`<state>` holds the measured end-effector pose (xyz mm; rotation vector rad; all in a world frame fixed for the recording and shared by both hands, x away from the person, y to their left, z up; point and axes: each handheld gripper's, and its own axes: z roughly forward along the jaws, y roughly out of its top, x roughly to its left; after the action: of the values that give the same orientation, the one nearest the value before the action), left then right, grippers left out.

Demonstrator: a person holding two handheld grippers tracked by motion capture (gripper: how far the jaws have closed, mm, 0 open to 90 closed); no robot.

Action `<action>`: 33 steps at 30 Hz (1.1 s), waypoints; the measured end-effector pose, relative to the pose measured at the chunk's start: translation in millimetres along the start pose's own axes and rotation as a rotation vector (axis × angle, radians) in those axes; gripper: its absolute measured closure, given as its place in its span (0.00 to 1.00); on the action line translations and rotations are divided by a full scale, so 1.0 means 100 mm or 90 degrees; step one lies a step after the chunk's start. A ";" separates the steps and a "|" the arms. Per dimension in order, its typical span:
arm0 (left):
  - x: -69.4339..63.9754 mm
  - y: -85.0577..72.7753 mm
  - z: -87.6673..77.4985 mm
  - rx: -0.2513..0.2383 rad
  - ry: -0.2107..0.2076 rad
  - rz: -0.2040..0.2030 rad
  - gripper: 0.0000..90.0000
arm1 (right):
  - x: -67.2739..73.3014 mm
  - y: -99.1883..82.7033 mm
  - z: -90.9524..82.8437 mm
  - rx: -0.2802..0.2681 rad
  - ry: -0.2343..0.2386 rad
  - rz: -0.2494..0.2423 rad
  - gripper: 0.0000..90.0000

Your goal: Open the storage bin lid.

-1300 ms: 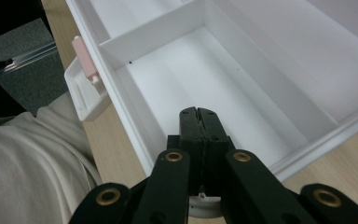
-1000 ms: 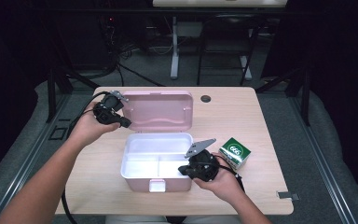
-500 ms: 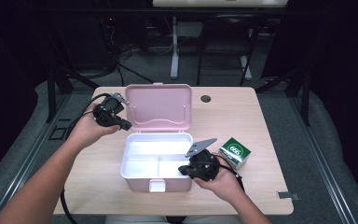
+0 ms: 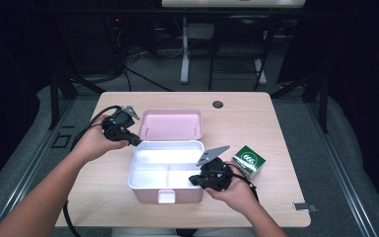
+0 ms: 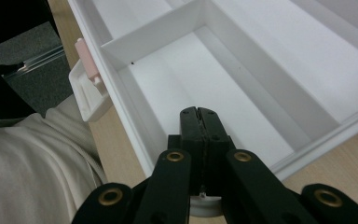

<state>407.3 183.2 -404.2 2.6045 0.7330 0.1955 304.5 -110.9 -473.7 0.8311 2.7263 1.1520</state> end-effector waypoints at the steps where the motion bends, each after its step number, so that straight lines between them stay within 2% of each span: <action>1: -0.03 0.00 0.01 0.003 -0.002 0.008 0.88 | 0.00 0.00 0.00 -0.001 -0.001 0.000 1.00; 3: -0.08 0.01 0.02 0.012 -0.004 0.024 0.87 | 0.00 0.00 0.00 -0.001 -0.001 -0.001 1.00; 4: -0.08 0.01 0.02 0.012 -0.004 0.024 0.86 | 0.00 0.00 0.00 -0.001 -0.001 -0.001 1.00; 7: -0.17 0.00 0.04 0.029 -0.012 0.052 0.85 | -0.01 0.00 0.00 0.001 0.002 0.000 1.00; 12: -0.25 -0.02 0.05 0.034 -0.016 0.079 0.81 | -0.01 0.00 0.00 -0.001 0.002 0.001 1.00; 18: -0.33 -0.10 0.05 0.023 -0.030 0.083 0.79 | -0.01 -0.01 0.00 -0.003 0.003 0.000 1.00; 24: -0.37 -0.16 0.08 0.026 -0.045 0.088 0.80 | -0.01 -0.01 0.00 -0.004 0.003 0.001 1.00; 33: -0.41 -0.15 0.17 0.037 -0.051 0.093 0.84 | -0.02 -0.01 0.00 -0.005 0.004 0.004 1.00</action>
<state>369.3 167.1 -426.7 2.7062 0.5280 0.1145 305.5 -112.0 -474.5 0.8358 2.7246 1.1688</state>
